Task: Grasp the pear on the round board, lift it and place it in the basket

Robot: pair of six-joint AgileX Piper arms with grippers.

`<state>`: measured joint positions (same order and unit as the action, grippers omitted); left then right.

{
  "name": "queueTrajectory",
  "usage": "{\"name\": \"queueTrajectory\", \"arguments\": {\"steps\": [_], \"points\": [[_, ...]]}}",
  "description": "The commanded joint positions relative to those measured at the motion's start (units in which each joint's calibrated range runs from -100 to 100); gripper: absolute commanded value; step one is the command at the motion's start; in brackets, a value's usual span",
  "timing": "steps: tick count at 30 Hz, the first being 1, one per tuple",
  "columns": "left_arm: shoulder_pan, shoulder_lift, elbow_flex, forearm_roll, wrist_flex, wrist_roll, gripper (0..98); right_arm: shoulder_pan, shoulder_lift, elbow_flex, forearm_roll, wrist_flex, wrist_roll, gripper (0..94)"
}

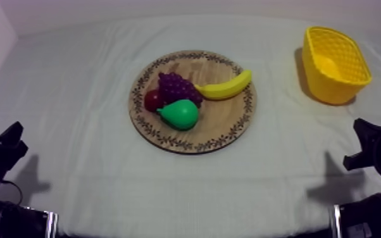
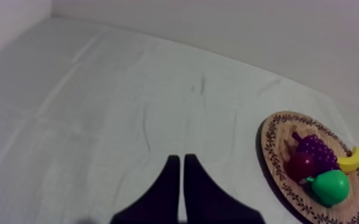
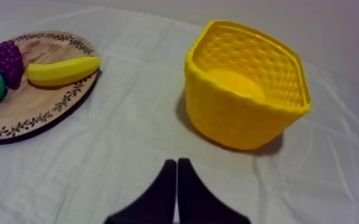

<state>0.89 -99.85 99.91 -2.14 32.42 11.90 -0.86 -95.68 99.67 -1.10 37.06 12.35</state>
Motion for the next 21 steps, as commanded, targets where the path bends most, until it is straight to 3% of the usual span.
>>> {"name": "queueTrajectory", "arguments": {"steps": [1, 16, 18, 21], "points": [[0.0, 0.0, 0.0, -0.03, 0.0, 0.0, 0.1, -0.1, 0.0, 0.1, 0.1, -0.1, -1.2, 0.3], [0.0, 0.0, 0.0, -0.03, 0.0, 0.0, 0.1, -0.7, 0.1, 0.1, 0.2, -0.4, -3.4, 0.3], [0.0, 0.0, 0.0, -0.03, 0.0, 0.0, 0.1, -2.2, 1.0, 0.1, 1.7, -1.1, -3.9, 0.3], [0.0, 0.0, 0.0, -0.03, 0.0, 0.0, 0.1, -4.8, 5.2, -1.6, 6.8, -2.6, -7.2, 0.2]]}}
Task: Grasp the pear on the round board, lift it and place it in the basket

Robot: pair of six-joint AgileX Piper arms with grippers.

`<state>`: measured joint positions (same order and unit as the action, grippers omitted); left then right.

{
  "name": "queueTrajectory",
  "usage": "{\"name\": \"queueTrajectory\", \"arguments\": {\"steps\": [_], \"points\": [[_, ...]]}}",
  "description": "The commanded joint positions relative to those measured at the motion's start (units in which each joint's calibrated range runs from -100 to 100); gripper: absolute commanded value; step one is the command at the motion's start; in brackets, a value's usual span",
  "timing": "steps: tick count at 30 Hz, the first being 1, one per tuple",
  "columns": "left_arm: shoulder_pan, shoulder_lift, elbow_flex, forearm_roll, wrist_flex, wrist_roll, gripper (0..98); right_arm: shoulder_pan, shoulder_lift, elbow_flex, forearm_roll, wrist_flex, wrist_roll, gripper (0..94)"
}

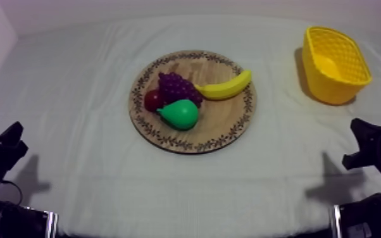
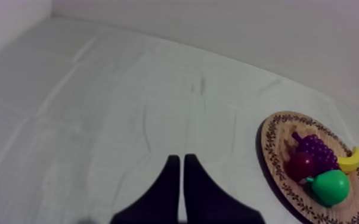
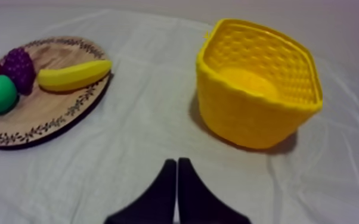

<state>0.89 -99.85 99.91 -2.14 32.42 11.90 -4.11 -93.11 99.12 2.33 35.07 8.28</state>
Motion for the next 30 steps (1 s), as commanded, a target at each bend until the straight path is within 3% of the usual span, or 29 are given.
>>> {"name": "queueTrajectory", "arguments": {"steps": [1, 6, 11, 14, 21, 30], "points": [[0.0, 0.0, 0.0, -0.03, 0.0, 0.0, 0.1, -2.3, 4.6, -2.4, 5.4, -0.9, -4.7, 0.2], [0.0, 0.0, 0.0, -0.03, 0.0, 0.0, 0.1, -5.9, 15.9, -13.0, 13.9, 1.8, -10.2, 0.4], [0.0, 0.0, 0.0, -0.03, 0.0, 0.0, 0.1, -9.8, 27.4, -24.6, 17.6, 7.8, -11.5, 0.5], [0.0, 0.0, 0.0, -0.03, 0.0, 0.0, 0.1, -11.6, 33.7, -31.2, 17.1, 11.5, -8.9, 0.6], [0.0, 0.0, 0.0, -0.03, 0.0, 0.0, 0.1, -15.7, 45.8, -44.7, 13.3, 20.0, 0.6, 0.6], [0.0, 0.0, 0.0, -0.03, 0.0, 0.0, 0.1, -20.5, 58.8, -64.7, 8.4, 32.7, 9.2, 0.7]]}}
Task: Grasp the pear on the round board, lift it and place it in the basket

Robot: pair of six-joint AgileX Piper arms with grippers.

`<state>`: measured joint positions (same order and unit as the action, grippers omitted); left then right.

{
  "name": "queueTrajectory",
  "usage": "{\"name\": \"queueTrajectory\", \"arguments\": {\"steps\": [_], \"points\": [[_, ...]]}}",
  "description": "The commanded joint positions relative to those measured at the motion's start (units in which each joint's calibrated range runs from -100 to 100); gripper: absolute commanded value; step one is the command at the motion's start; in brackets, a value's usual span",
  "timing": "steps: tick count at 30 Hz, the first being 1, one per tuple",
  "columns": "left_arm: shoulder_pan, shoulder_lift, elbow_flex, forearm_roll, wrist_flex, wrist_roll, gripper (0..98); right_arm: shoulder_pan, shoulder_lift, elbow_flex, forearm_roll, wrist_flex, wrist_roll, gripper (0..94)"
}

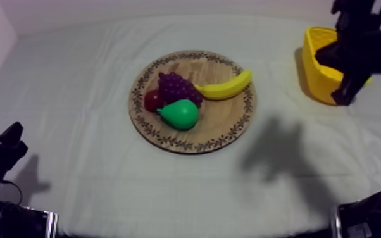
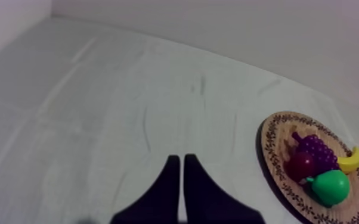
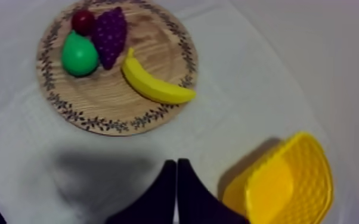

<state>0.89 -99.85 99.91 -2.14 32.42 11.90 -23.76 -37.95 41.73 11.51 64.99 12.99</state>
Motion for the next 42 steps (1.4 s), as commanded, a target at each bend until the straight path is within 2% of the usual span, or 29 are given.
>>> {"name": "queueTrajectory", "arguments": {"steps": [1, 10, 23, 29, 35, 42], "points": [[0.0, 0.0, 0.0, -0.03, 0.0, 0.0, 0.1, -1.4, 5.1, -9.5, -1.3, 4.3, 5.3, 0.7], [0.0, 0.0, 0.0, -0.03, 0.0, 0.0, 0.1, -6.4, 20.2, -28.3, -3.6, 16.6, 10.3, 0.8], [0.0, 0.0, 0.0, -0.03, 0.0, 0.0, 0.1, -11.8, 39.5, -45.3, -3.8, 25.8, 10.6, 8.5], [0.0, 0.0, 0.0, -0.03, 0.0, 0.0, 0.1, -12.2, 44.2, -50.3, -4.7, 28.9, 10.0, 24.2], [0.0, 0.0, 0.0, -0.03, 0.0, 0.0, 0.1, -12.6, 45.6, -51.1, -4.1, 28.2, 8.7, 44.9], [0.0, 0.0, 0.0, -0.03, 0.0, 0.0, 0.1, -13.7, 47.1, -49.3, -3.6, 27.1, 7.5, 59.9]]}}
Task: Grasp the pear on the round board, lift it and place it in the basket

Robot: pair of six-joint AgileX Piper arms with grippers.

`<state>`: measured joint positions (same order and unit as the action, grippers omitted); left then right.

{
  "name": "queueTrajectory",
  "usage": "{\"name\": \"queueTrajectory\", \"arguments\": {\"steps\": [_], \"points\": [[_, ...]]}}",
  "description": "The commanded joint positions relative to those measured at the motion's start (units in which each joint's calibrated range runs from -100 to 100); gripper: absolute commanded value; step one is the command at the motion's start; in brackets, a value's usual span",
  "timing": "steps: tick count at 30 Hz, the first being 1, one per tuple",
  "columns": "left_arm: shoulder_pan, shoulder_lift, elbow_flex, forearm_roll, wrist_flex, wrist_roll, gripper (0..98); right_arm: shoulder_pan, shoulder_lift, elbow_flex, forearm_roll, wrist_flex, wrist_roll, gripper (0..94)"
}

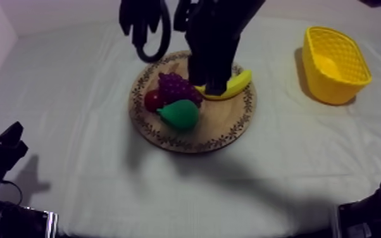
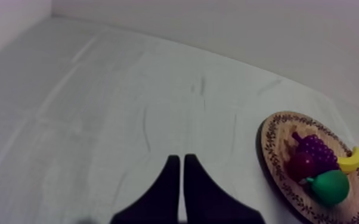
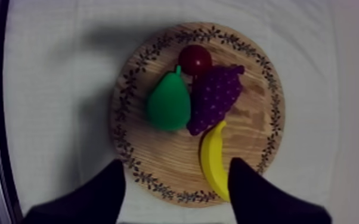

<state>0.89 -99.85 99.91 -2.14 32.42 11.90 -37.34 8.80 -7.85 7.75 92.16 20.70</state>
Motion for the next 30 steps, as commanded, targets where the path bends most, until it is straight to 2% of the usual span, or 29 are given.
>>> {"name": "queueTrajectory", "arguments": {"steps": [1, 5, 10, 30], "points": [[0.0, 0.0, 0.0, -0.03, 0.0, 0.0, 0.1, -0.3, 0.7, 0.6, 0.2, -0.3, -0.5, 61.9], [0.0, 0.0, 0.0, -0.03, 0.0, 0.0, 0.1, -0.7, 3.0, 1.0, 0.4, -1.4, -2.0, 68.5], [0.0, 0.0, 0.0, -0.03, 0.0, 0.0, 0.1, -0.6, 6.7, 1.4, 0.4, -3.2, -3.3, 72.2], [0.0, 0.0, 0.0, -0.03, 0.0, 0.0, 0.1, 0.7, 22.5, -1.0, 0.8, -8.7, -4.9, 71.8]]}}
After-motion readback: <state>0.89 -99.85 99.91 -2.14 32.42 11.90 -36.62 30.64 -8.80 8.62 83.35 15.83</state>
